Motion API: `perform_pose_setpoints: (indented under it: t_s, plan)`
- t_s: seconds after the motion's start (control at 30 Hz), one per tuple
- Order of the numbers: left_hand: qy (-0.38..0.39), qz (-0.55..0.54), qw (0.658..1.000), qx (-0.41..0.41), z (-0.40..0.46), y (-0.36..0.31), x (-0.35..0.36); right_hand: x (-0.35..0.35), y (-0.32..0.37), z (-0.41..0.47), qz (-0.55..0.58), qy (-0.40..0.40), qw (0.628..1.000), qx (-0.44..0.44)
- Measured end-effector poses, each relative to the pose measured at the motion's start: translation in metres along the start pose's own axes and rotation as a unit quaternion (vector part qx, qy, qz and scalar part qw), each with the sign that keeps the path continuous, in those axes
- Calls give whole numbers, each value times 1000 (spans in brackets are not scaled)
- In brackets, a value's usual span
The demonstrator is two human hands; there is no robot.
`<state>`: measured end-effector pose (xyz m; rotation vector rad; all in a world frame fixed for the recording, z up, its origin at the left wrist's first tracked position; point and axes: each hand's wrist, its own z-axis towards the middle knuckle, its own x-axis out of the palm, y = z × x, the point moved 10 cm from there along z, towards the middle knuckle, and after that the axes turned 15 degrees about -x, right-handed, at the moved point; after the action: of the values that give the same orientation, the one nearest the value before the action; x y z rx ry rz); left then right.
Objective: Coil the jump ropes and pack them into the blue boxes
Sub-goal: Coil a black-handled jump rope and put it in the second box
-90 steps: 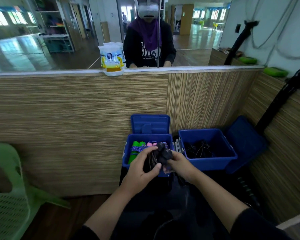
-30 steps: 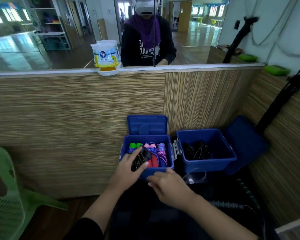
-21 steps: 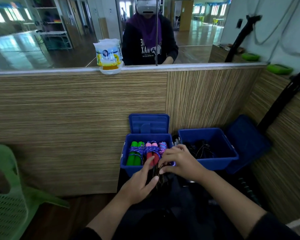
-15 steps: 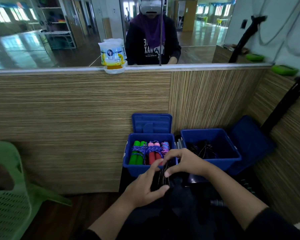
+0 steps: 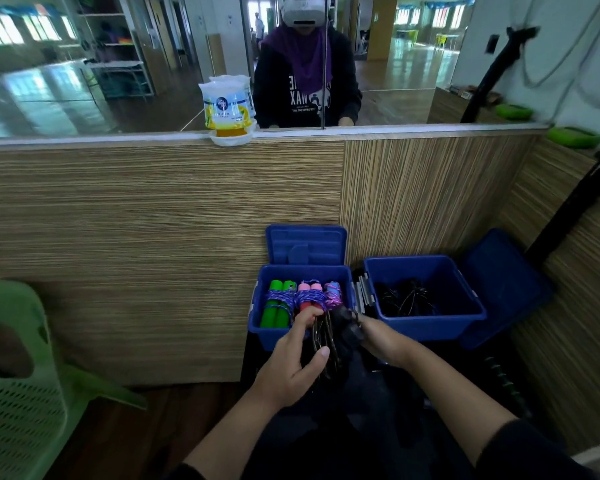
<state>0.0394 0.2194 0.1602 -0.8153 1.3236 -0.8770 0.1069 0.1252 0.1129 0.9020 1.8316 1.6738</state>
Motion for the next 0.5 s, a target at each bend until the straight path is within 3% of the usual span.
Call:
perform_pose_setpoints:
  t_s: [0.1, 0.17, 0.37, 0.5]
  plan:
    - [-81, 7, 997, -15, 15, -2, -24, -5, -14, -3, -128, 3, 992, -18]
    - [-128, 0, 991, -32, 24, 4, -42, -17, -9, -3, -151, -53, 985, -59]
    - [-127, 36, 989, -63, 36, 24, -41, -14, 20, -7, -164, -149, 957, -185]
    - [-117, 57, 987, -92, 36, 33, -33, -4, 36, -15, -243, -82, 937, -237]
